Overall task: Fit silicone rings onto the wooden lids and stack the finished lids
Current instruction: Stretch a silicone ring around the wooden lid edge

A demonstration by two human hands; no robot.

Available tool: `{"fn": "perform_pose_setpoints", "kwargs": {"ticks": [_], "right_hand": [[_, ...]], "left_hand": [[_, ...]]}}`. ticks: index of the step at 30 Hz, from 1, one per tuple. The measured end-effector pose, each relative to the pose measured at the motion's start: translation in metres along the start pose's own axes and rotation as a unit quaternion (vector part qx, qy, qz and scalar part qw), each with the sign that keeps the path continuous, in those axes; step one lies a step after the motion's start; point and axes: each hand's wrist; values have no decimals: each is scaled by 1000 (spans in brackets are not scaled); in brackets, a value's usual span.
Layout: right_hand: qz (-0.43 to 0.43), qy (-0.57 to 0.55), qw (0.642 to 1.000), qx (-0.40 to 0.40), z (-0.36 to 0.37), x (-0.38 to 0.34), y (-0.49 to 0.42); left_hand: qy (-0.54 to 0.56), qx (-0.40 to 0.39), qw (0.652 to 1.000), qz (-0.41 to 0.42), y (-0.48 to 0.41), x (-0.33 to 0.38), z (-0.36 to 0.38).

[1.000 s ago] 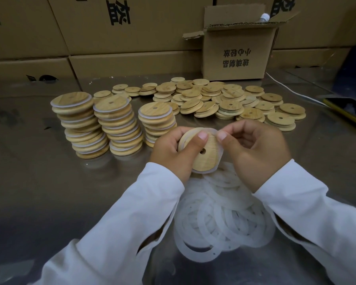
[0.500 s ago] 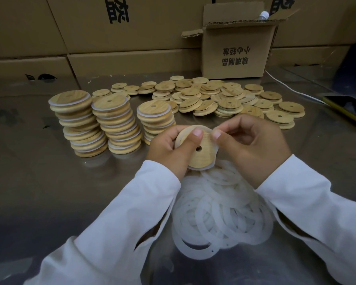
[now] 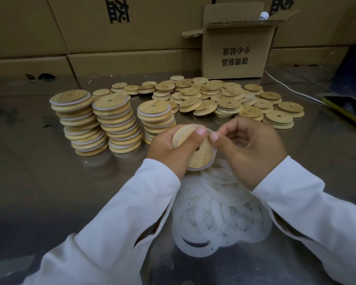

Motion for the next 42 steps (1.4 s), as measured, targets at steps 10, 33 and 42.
{"fn": "perform_pose_setpoints", "kwargs": {"ticks": [10,33,42], "right_hand": [[42,-121,991,-27,-10,-2,-7],[131,-184,972,-67,-13,0,-12],[121,-152,979,-56,-12,1,-12]], "left_hand": [[41,-24,998,-30,0,3,-2],[47,-55,997,4,1,3,-4],[76,-41,996,-10,-4,0,-3]]}}
Point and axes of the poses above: each hand's wrist, its own y-axis away from the middle knuckle, its own z-axis out of the palm, x = y × z, and after that the axes turned 14 degrees about -z, right-handed
